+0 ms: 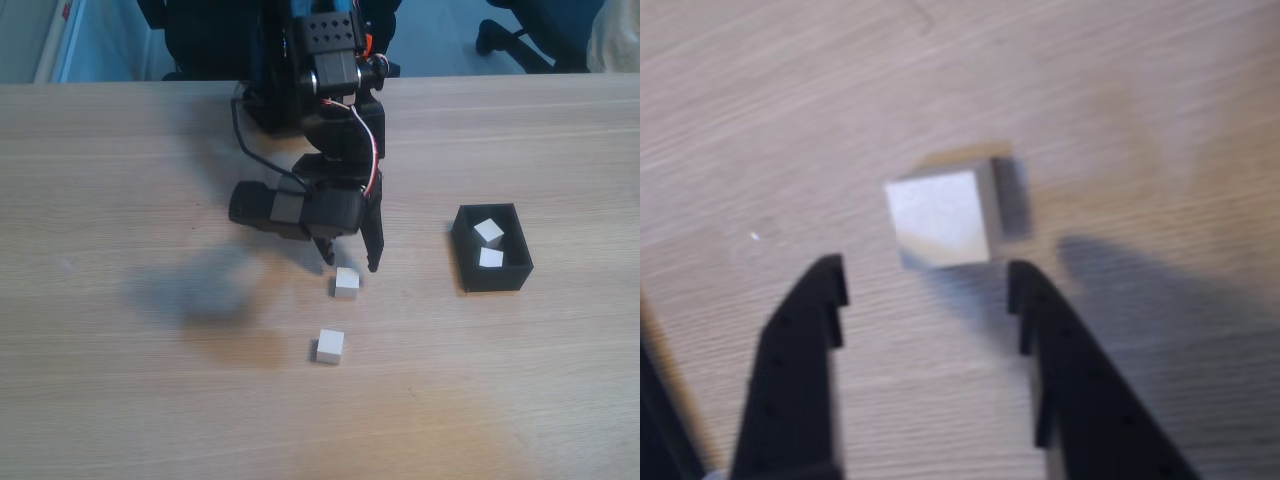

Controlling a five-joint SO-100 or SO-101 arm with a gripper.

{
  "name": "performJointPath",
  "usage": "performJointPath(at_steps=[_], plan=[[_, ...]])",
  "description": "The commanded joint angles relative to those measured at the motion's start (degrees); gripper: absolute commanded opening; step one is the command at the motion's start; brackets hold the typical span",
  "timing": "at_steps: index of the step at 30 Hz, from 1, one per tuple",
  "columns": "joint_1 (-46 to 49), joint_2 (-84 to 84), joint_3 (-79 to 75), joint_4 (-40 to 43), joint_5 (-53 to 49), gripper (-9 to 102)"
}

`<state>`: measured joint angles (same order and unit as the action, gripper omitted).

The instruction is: Pick blocks and place them in the box.

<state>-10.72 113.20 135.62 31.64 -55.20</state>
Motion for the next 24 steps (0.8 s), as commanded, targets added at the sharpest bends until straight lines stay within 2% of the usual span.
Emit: performJointPath(at_steps=[1,15,20,24], plan=[[-0.44,-0.88,-0.26,-1.49,0.88,17],[0.79,-8.88,-0.79,-9.4,-2.2,17],[1.23,-10.81,-1.58,-10.63,-2.81,15],[1.32,-11.07,-2.02,-10.63,-2.46,8]])
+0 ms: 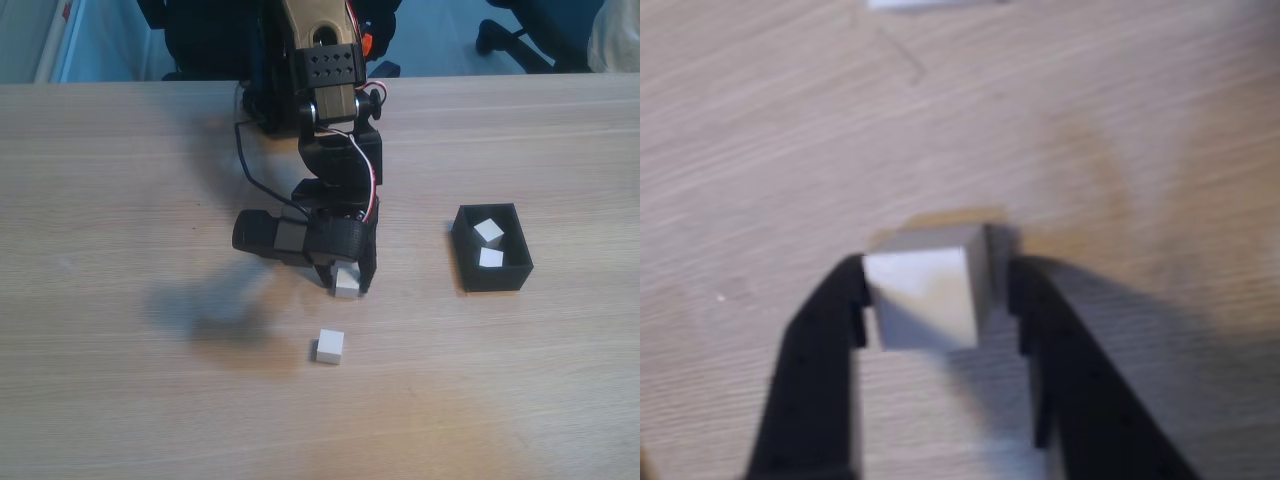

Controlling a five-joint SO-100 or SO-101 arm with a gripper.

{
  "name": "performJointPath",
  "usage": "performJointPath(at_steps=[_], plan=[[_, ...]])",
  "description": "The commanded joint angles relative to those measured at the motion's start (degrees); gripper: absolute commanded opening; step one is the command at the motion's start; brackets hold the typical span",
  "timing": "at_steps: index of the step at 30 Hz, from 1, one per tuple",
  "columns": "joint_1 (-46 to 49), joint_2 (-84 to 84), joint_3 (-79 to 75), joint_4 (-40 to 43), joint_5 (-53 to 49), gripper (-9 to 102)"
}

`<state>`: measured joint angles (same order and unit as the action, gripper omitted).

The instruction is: Pick blocks and place them in the box.

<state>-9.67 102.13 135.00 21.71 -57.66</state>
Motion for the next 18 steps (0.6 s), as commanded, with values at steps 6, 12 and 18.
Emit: performJointPath(at_steps=[6,12,18], plan=[[-0.18,1.05,-1.49,0.26,0.35,0],[-3.34,6.59,-3.16,4.13,-0.7,0],[-12.48,13.54,-7.38,9.32,-1.23,0]])
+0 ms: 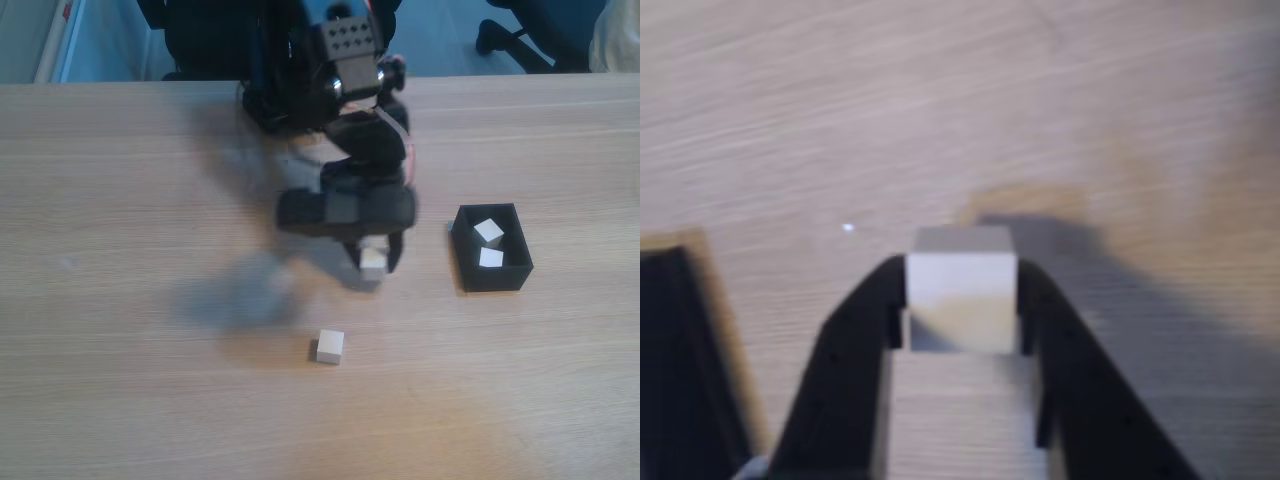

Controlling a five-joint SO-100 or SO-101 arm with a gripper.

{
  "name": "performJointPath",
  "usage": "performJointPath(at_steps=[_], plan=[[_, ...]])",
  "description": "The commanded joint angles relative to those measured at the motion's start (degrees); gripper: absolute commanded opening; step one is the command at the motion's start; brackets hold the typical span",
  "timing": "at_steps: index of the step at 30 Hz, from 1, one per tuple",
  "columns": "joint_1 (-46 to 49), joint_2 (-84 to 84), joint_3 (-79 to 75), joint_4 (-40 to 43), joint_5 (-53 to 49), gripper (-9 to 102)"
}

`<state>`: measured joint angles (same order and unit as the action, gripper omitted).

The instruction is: Pick blocks and place them in the box.

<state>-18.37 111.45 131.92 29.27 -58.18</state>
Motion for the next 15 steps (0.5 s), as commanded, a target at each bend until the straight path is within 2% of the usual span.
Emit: performJointPath(at_steps=[1,7,15], plan=[[-5.54,4.75,-5.27,3.08,-1.05,0],[-15.38,5.71,-10.72,9.05,-2.9,0],[-22.76,0.79,-17.31,9.14,-3.43,0]])
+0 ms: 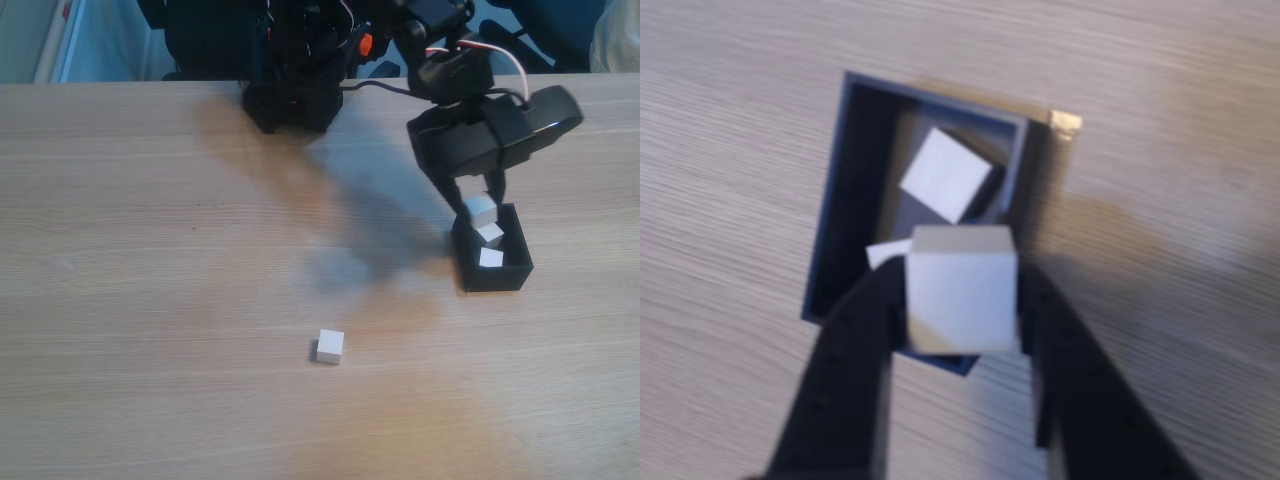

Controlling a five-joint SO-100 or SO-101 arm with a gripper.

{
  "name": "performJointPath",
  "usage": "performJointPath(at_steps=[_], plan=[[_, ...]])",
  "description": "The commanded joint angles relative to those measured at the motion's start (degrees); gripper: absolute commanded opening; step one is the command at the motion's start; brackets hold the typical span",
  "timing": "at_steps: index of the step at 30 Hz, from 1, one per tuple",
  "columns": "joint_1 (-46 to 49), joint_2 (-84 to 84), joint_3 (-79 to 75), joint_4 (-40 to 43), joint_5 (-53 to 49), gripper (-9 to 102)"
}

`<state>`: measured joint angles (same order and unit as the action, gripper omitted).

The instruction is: Pick blocks and place them in the box.

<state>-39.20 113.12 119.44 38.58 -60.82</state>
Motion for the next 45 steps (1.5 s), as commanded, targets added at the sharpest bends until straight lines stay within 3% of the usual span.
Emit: performJointPath(at_steps=[1,7,15,24,32,45], plan=[[-2.46,-1.85,-5.8,-0.26,-0.88,0],[-3.16,-7.21,-11.07,-0.7,-1.32,1],[-1.14,-9.14,-11.16,-2.46,-4.22,10],[2.29,-7.38,-10.11,1.14,-5.98,12],[12.22,3.43,1.14,2.64,-5.1,5],[28.48,6.33,16.0,-9.05,-6.24,18]])
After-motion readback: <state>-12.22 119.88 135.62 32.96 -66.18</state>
